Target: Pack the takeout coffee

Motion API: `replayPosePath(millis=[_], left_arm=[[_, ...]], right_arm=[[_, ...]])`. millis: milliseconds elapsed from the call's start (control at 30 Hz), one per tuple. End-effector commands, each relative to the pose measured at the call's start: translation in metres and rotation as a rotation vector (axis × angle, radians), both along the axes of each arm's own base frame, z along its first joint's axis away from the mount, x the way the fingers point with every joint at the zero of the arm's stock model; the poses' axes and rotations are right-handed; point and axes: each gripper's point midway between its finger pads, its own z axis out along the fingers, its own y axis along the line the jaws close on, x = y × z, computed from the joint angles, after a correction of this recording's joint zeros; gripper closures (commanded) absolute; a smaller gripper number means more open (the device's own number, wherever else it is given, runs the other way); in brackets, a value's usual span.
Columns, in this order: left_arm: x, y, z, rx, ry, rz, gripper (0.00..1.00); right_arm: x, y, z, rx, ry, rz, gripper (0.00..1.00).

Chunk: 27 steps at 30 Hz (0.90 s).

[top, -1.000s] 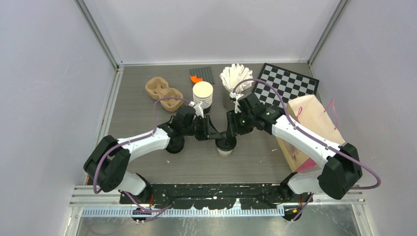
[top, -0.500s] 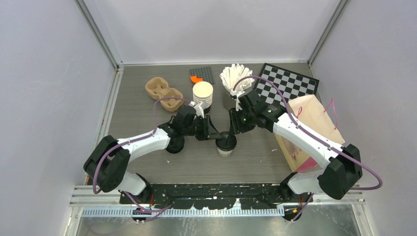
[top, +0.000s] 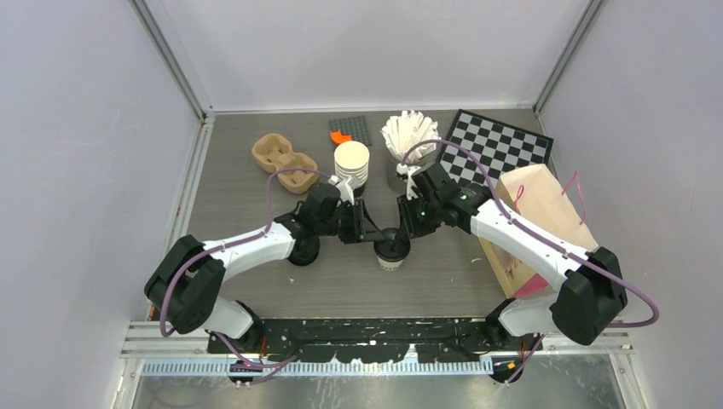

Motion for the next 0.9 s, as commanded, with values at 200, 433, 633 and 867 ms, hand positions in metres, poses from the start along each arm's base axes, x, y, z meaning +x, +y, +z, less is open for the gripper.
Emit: replayPosePath(millis=[200,433,633,867], left_arm=[[-0.022,0.025,-0.069,0.191,0.091,-0.006,0.71],[-0.026,0.034,-0.085,0.239,0.092,0.012,0.72],[-0.031,0.047,-0.100,0.330,0.099,0.029,0.72],[-0.035,0.031,-0.064,0.228,0.064,-0.005,0.72]], right_arm=[[-0.014,-0.017,-0.048,-0.066,0.065,-0.064,0.70],[-0.016,-0.022,-0.069,-0.092,0.089,-0.094,0.73],[-0.021,-0.028,-0.082,-0.112,0.110,-0.115,0.73],[-0.019,-0.009,-0.048,0.003,0.085,-0.071,0.72]])
